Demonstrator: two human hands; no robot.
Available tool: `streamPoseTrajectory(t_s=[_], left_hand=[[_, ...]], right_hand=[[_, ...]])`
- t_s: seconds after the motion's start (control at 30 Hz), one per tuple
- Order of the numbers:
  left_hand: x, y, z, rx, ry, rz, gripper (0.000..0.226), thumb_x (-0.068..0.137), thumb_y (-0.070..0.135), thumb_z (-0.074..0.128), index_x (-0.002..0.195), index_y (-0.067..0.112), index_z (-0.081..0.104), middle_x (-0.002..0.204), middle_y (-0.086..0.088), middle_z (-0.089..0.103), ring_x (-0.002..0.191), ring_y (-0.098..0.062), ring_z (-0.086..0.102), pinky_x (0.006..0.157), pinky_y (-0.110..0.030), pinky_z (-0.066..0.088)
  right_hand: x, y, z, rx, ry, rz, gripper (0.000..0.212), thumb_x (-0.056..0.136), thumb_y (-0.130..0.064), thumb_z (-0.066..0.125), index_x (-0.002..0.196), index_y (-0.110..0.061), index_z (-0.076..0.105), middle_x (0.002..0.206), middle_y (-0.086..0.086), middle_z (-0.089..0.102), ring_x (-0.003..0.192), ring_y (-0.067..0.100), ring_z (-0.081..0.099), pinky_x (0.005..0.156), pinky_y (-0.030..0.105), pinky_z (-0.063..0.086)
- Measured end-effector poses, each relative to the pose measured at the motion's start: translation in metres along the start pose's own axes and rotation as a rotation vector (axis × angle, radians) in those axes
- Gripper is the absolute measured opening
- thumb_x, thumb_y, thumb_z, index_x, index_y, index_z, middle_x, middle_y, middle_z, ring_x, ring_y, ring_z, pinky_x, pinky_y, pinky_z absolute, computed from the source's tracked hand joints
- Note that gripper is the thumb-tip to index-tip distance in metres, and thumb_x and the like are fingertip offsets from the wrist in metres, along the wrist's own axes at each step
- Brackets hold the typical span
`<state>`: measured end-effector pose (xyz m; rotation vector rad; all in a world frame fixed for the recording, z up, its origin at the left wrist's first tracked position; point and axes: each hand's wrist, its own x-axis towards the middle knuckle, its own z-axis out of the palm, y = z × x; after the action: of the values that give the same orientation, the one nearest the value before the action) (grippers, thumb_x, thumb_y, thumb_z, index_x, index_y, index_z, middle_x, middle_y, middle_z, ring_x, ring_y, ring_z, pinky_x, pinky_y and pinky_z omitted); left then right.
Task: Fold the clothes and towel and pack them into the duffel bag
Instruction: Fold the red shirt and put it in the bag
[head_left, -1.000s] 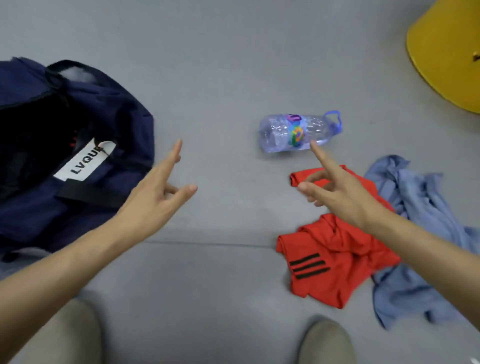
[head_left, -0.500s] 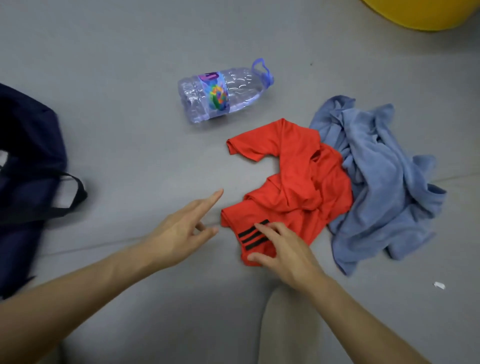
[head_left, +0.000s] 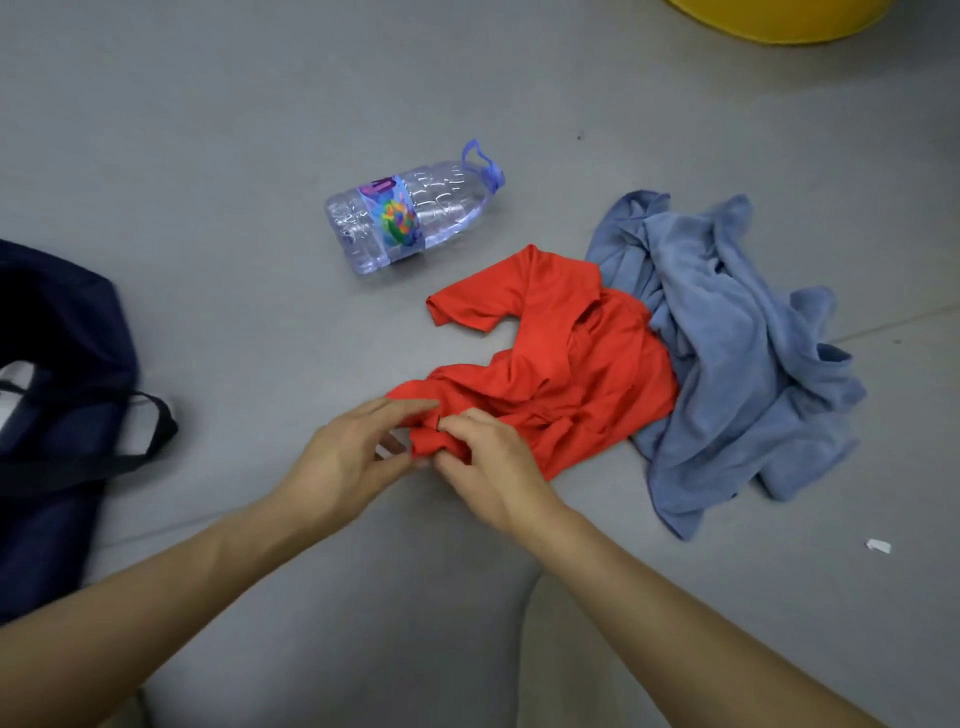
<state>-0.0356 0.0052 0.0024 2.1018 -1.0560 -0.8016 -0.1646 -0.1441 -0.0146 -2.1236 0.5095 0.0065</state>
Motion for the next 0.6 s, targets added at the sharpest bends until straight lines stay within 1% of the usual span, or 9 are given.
streamPoseTrajectory(t_s=[0.07,0.13,0.17,0.23,0.3,0.33,0.43,0.5,0.6], left_hand=[[-0.002,-0.001,-0.016,0.038,0.131,-0.017,0.02,0.089,0.03,0.072,0.108,0.037,0.067,0.102,0.024,0.064,0.088,0.0,0.064,0.076,-0.009,0.045],[-0.005,-0.015,-0.029,0.134,0.207,-0.057,0.011,0.092,0.022,0.07,0.097,0.032,0.067,0.095,0.018,0.066,0.081,-0.004,0.062,0.076,-0.016,0.046],[-0.008,-0.026,-0.034,0.168,0.22,-0.094,0.01,0.092,0.021,0.07,0.095,0.03,0.067,0.095,0.017,0.066,0.08,-0.004,0.063,0.076,-0.022,0.047],[-0.016,-0.052,-0.041,0.224,0.218,-0.144,0.013,0.092,0.02,0.07,0.094,0.031,0.064,0.096,0.015,0.065,0.08,-0.013,0.066,0.074,-0.032,0.049],[-0.026,-0.078,-0.045,0.323,0.217,-0.139,0.018,0.09,0.016,0.071,0.094,0.032,0.062,0.096,0.012,0.064,0.077,-0.02,0.068,0.068,-0.036,0.051],[-0.031,-0.09,-0.048,0.374,0.214,-0.137,0.02,0.088,0.014,0.072,0.095,0.03,0.062,0.097,0.01,0.064,0.076,-0.024,0.068,0.064,-0.037,0.051],[-0.049,-0.12,-0.057,0.525,0.191,-0.132,0.024,0.084,0.006,0.074,0.097,0.024,0.064,0.101,0.002,0.065,0.072,-0.033,0.068,0.055,-0.037,0.051],[-0.06,-0.135,-0.064,0.601,0.165,-0.148,0.025,0.084,0.006,0.073,0.098,0.024,0.062,0.103,0.0,0.063,0.072,-0.035,0.066,0.053,-0.039,0.052],[-0.072,-0.154,-0.076,0.714,0.16,-0.163,0.024,0.081,0.004,0.074,0.1,0.018,0.066,0.11,-0.005,0.062,0.079,-0.037,0.061,0.054,-0.043,0.052]], right_hand=[[0.005,-0.015,0.004,0.097,-0.066,0.031,0.034,0.087,-0.027,0.063,0.121,-0.025,0.067,0.11,-0.002,0.07,0.099,0.017,0.064,0.088,0.032,0.049],[0.004,-0.014,0.007,0.081,-0.143,0.051,0.046,0.088,-0.026,0.066,0.133,-0.029,0.062,0.125,-0.004,0.068,0.109,0.013,0.063,0.096,0.027,0.048],[0.003,-0.007,0.006,0.039,-0.13,0.045,0.044,0.088,-0.025,0.066,0.132,-0.026,0.063,0.127,-0.003,0.068,0.112,0.014,0.063,0.099,0.025,0.046],[0.003,0.012,-0.002,-0.07,0.047,0.029,0.035,0.087,-0.021,0.063,0.121,-0.019,0.071,0.121,0.0,0.07,0.111,0.019,0.064,0.098,0.023,0.041],[0.007,0.037,-0.02,-0.21,0.218,0.061,0.033,0.085,-0.02,0.059,0.114,-0.017,0.073,0.117,0.003,0.071,0.107,0.025,0.065,0.097,0.028,0.042],[0.009,0.049,-0.029,-0.282,0.253,0.082,0.034,0.085,-0.021,0.058,0.116,-0.018,0.072,0.119,0.004,0.069,0.107,0.027,0.064,0.097,0.031,0.042],[0.016,0.069,-0.05,-0.41,0.17,0.113,0.047,0.089,-0.016,0.061,0.136,-0.021,0.06,0.14,0.009,0.054,0.118,0.034,0.058,0.101,0.038,0.045],[0.03,0.071,-0.054,-0.457,0.112,0.103,0.057,0.092,-0.014,0.06,0.147,-0.026,0.048,0.151,0.007,0.042,0.121,0.034,0.056,0.098,0.041,0.048],[0.064,0.066,-0.057,-0.56,0.074,0.086,0.064,0.094,-0.018,0.057,0.153,-0.033,0.035,0.155,0.004,0.034,0.119,0.035,0.057,0.093,0.044,0.05]])
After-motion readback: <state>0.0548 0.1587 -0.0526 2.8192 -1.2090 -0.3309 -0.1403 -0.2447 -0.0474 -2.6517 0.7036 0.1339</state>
